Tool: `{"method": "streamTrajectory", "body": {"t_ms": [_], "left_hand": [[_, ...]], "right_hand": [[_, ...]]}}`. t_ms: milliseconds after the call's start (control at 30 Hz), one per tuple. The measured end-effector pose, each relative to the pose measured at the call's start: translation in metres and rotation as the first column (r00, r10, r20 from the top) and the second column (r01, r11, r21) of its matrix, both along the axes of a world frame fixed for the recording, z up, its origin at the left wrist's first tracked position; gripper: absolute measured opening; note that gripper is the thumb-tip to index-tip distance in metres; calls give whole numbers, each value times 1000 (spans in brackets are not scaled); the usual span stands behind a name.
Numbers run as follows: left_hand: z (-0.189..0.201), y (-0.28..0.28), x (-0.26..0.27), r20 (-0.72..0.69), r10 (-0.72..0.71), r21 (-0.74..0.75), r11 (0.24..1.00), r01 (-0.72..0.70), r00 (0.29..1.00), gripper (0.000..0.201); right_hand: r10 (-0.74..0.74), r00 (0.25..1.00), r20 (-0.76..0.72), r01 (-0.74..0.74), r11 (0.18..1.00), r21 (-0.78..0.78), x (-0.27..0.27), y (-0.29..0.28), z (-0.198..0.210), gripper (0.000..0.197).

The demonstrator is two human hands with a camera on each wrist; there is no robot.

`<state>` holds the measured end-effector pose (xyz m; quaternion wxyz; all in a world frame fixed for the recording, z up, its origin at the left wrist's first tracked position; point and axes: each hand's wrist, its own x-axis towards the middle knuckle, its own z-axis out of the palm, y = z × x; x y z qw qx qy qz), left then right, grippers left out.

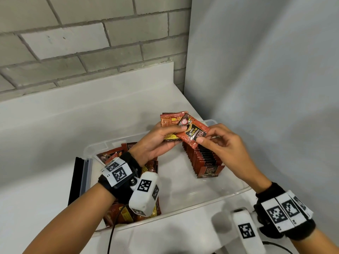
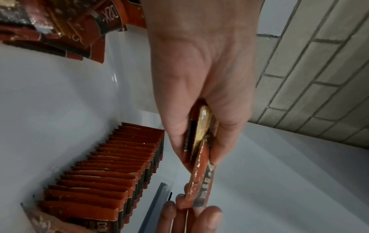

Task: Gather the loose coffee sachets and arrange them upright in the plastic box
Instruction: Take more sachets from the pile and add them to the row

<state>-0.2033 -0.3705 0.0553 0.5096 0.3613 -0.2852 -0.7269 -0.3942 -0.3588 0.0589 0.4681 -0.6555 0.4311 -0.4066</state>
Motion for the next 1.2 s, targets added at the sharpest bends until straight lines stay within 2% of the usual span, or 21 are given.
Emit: {"method": "streamTrajectory", "body": {"t_ms": [133, 233, 300, 367, 433, 500, 600, 667, 733, 800, 867, 967, 1100, 1200], "left_hand": [[0, -2, 5, 31, 52, -27, 998, -51, 998, 25], [3, -4, 12, 40, 99, -49, 994, -98, 994, 27], [4, -6, 16, 15, 135, -25, 991, -135, 991, 35], [3, -9, 20, -6, 170, 21, 985, -170, 985, 52], [2, -9, 22, -21, 177, 53, 983, -176, 984, 46], [-1, -9, 23, -42, 175, 72, 983, -171, 984, 35], [-2, -9, 23, -23, 152, 65, 986, -150, 988, 29], [-1, -9, 23, -13, 146, 65, 987, -145, 989, 28], [0, -9, 24, -10, 144, 64, 988, -144, 989, 28], [0, -9, 23, -13, 150, 66, 987, -149, 989, 27], [0, -8, 23, -24, 162, 80, 984, -160, 986, 27], [1, -7, 25, -64, 157, 92, 984, -151, 986, 40], [0, -7, 26, -58, 141, 101, 986, -134, 988, 60], [-1, -7, 26, -39, 136, 89, 987, -132, 990, 64]], "right_hand": [[33, 999, 6, -33, 997, 76, 6, -16, -3, 29], [75, 997, -2, -75, 996, 58, 15, -30, -3, 15], [88, 996, 33, -89, 995, 48, 19, -37, -3, 13], [99, 991, 84, -105, 993, 60, 17, -38, 1, 10], [141, 986, 94, -148, 987, 66, 5, -37, 6, 11], [238, 971, 4, -238, 970, 47, -13, -38, 11, 14], [328, 880, -343, -386, 915, -118, -35, -38, 11, 9], [262, 793, -550, -470, 837, -280, -40, -38, 4, 10], [154, 733, -663, -534, 733, -421, -37, -36, -4, 15], [31, 703, -711, -554, 650, -520, -32, -34, -9, 13], [-37, 676, -736, -565, 615, -550, -28, -33, -14, 8], [-41, 630, -776, -587, 629, -510, -24, -31, -19, 21], [-39, 605, -795, -591, 648, -481, -21, -31, -20, 24], [-31, 598, -801, -598, 648, -472, -20, -32, -19, 24]]}}
